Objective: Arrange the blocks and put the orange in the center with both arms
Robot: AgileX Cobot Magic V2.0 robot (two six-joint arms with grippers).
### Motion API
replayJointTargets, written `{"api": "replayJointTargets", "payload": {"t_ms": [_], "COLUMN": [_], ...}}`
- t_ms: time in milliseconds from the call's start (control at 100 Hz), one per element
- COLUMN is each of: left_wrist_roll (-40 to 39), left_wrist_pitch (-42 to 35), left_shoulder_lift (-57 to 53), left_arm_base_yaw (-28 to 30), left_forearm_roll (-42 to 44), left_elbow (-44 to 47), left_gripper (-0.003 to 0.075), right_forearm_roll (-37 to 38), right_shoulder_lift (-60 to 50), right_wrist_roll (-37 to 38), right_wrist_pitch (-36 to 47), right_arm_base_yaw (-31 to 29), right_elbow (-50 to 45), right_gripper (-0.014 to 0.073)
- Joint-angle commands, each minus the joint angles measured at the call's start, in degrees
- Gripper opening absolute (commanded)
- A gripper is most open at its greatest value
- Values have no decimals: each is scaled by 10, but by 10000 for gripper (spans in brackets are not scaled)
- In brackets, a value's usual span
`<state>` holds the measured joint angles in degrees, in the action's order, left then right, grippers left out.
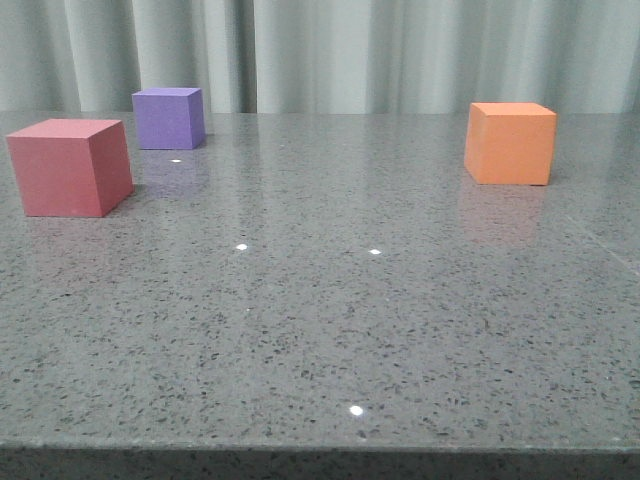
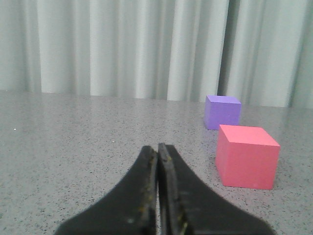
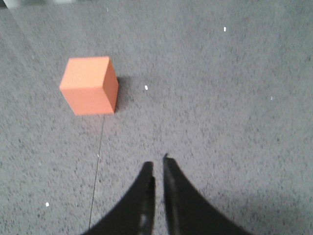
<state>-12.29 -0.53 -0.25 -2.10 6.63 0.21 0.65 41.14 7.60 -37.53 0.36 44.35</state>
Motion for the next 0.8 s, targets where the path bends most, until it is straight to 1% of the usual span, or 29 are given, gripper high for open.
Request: {"api": "replayJointTargets", "payload": {"t_ms": [0, 20, 70, 120, 140, 190, 280, 420, 500, 650, 790], "left_wrist_roll": [-1, -1, -1, -1, -1, -1, -1, -1, -1, -1, -1], "left_wrist_pitch": [-46, -46, -46, -46, -46, -46, -46, -46, -46, -46, -46], "left_shoulder_lift": [-21, -21, -21, -21, -21, -21, -21, -21, -21, -21, -21], "left_arm_base_yaw": [1, 1, 1, 1, 1, 1, 1, 1, 1, 1, 1], "left_forearm_roll": [-4, -4, -4, -4, -4, -4, -4, -4, -4, -4, -4], "left_elbow": [23, 23, 23, 23, 23, 23, 23, 23, 23, 23, 23], "left_gripper": [-20, -20, -20, -20, -20, -20, -20, -20, -20, -20, -20], "right_forearm_roll": [-1, -1, -1, -1, -1, -6, -28, -74, -88, -88, -87], "right_shoulder_lift": [5, 5, 5, 5, 5, 5, 5, 6, 27, 114, 211], "right_wrist_roll": [-5, -5, -5, -5, -5, -5, -5, -5, -5, -5, -5], "right_wrist_pitch": [15, 11, 3, 1, 1, 1, -2, 2, 7, 4, 7], "right_arm_base_yaw": [-2, -2, -2, -2, -2, -2, -2, -2, 5, 48, 97], "right_elbow": [21, 21, 20, 20, 20, 20, 19, 22, 34, 80, 143], "right_gripper": [300, 335, 476, 578, 613, 670, 644, 644, 644, 644, 644]}}
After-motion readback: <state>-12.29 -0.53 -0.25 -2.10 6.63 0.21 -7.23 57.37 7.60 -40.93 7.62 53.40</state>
